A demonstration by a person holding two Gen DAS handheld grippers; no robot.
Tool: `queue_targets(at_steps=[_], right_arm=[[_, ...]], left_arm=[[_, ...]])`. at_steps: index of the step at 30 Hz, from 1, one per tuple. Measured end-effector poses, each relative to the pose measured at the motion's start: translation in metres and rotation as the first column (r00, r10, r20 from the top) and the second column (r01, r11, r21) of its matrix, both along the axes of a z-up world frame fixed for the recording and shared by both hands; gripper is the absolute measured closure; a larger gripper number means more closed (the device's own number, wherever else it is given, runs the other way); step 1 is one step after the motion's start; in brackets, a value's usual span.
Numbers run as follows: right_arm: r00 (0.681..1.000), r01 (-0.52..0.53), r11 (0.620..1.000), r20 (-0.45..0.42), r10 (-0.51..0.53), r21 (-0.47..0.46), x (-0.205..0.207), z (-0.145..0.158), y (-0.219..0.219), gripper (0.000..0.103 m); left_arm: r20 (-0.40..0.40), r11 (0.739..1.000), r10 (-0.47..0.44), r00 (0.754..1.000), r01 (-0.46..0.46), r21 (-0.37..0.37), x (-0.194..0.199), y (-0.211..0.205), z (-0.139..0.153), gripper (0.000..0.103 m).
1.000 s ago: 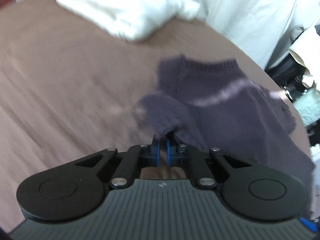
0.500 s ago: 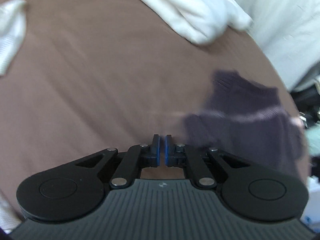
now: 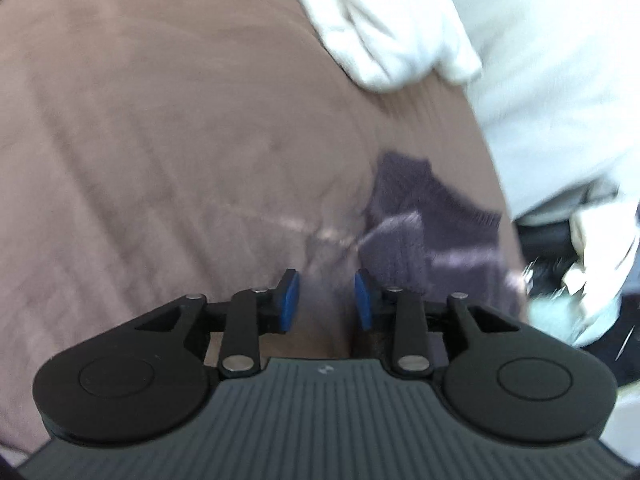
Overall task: Fold clothes
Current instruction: 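Grasp the sweater shoulder with the left gripper while the right gripper grasps the sleeve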
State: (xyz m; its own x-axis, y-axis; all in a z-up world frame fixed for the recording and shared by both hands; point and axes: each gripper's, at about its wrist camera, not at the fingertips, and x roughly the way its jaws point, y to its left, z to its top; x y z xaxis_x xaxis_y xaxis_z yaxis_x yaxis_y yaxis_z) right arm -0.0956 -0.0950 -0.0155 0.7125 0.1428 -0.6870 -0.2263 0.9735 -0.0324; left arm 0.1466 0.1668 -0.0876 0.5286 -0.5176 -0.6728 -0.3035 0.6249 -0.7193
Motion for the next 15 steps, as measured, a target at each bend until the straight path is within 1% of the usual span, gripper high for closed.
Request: queue_targets(at_steps=[2,4,5,6,7,9,11,12,13,14,15], right_arm=[[1.0,0.016,1.0,-0.004,-0.016,0.019,-0.002,-0.002,-0.004,0.032],[0.999,0.036,0.998,-0.008,-0.036,0.054,-0.003,-0.004,-0.012,0.032],[0.999,0.044,0.997,-0.011,-0.043,0.065,-0.002,-0.005,-0.015,0.032],[0.999,0.053,0.996,-0.011,-0.052,0.066,-0.002,-0.007,-0.018,0.032],[0.998,0.059,0.996,-0.012,-0.059,0.061,0.0,-0.009,-0.019,0.032],[0.997,0.076,0.996,-0.012,-0.076,0.054,0.003,-0.011,-0.022,0.032],[0.996,0.091,0.994,-0.007,-0.091,0.055,0.005,-0.01,-0.024,0.032],[0.996,0.092,0.994,-0.004,-0.092,0.057,0.005,-0.009,-0.024,0.032],[0.996,0.092,0.994,-0.001,-0.093,0.059,0.006,-0.007,-0.023,0.032],[0.996,0.088,0.995,0.002,-0.088,0.055,0.007,-0.007,-0.023,0.032],[0.997,0.08,0.996,0.003,-0.081,0.047,0.008,-0.007,-0.021,0.032]], left_arm=[[0.009,1.0,0.025,1.0,-0.025,-0.008,-0.008,0.014,0.003,0.073],[0.013,0.999,0.046,0.999,-0.046,0.006,-0.013,0.026,0.006,0.071],[0.018,0.998,0.062,0.998,-0.062,0.001,-0.013,0.031,0.006,0.065],[0.018,0.998,0.064,0.998,-0.064,-0.013,-0.013,0.032,0.006,0.062],[0.019,0.998,0.055,0.998,-0.055,-0.022,-0.012,0.03,0.006,0.062],[0.036,0.999,0.035,0.999,-0.035,0.008,-0.009,0.019,0.009,0.062],[0.037,0.998,-0.039,0.999,0.036,0.06,-0.004,0.004,0.01,0.056],[0.032,0.996,-0.069,0.997,0.067,0.062,-0.001,-0.004,0.008,0.055],[0.03,0.995,-0.081,0.996,0.079,0.055,0.001,-0.01,0.004,0.055],[0.034,0.996,-0.074,0.997,0.072,0.053,0.001,-0.015,0.001,0.055],[0.044,0.995,-0.071,0.996,0.068,0.067,0.002,-0.022,-0.001,0.055]])
